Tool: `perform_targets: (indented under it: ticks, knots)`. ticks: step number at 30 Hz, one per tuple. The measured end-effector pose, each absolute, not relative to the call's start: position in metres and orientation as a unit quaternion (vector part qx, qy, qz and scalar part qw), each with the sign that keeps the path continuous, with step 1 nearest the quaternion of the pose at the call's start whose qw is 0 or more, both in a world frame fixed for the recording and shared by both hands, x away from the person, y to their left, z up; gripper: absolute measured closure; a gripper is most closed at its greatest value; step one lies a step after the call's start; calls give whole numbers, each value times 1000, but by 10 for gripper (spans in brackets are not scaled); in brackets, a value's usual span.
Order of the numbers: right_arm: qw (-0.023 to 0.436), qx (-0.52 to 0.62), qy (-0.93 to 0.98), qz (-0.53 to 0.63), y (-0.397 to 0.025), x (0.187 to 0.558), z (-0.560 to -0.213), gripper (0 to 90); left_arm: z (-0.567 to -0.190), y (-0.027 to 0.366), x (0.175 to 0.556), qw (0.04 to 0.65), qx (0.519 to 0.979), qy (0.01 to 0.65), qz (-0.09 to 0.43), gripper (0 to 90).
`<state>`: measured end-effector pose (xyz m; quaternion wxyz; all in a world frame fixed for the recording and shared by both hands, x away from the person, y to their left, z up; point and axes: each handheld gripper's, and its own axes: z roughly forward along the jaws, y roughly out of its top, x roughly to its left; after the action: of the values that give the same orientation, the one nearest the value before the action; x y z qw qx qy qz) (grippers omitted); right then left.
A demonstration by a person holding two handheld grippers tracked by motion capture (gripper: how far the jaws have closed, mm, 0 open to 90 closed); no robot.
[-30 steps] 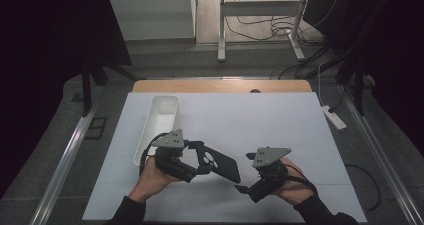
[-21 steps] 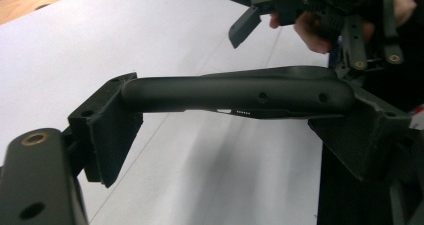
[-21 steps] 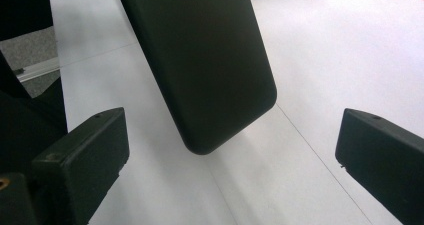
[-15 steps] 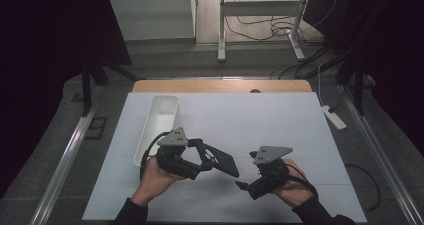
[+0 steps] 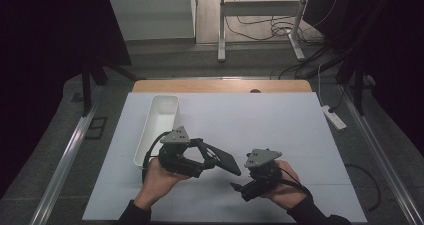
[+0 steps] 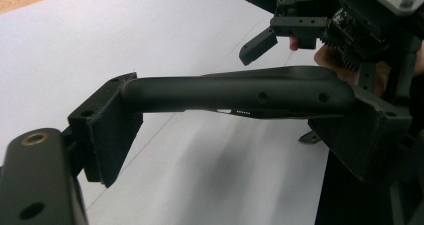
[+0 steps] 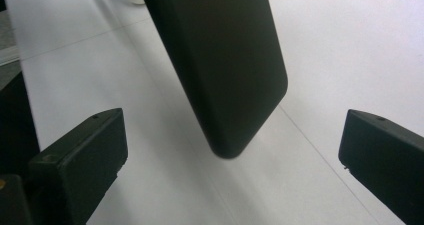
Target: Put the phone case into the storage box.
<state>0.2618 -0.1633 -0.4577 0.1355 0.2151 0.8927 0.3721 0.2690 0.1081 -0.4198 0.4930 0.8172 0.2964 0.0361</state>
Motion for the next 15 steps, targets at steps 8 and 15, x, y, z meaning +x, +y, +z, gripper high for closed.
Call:
perform_targets:
  ticks: [8,15]
  knots:
    - [144,222,894,363,-156,262,-459,18,-419,104,267,496,813,303,29,154]
    - [160,221,891,363,-148,261,-460,133,-419,100,266,497,813,303,23,153]
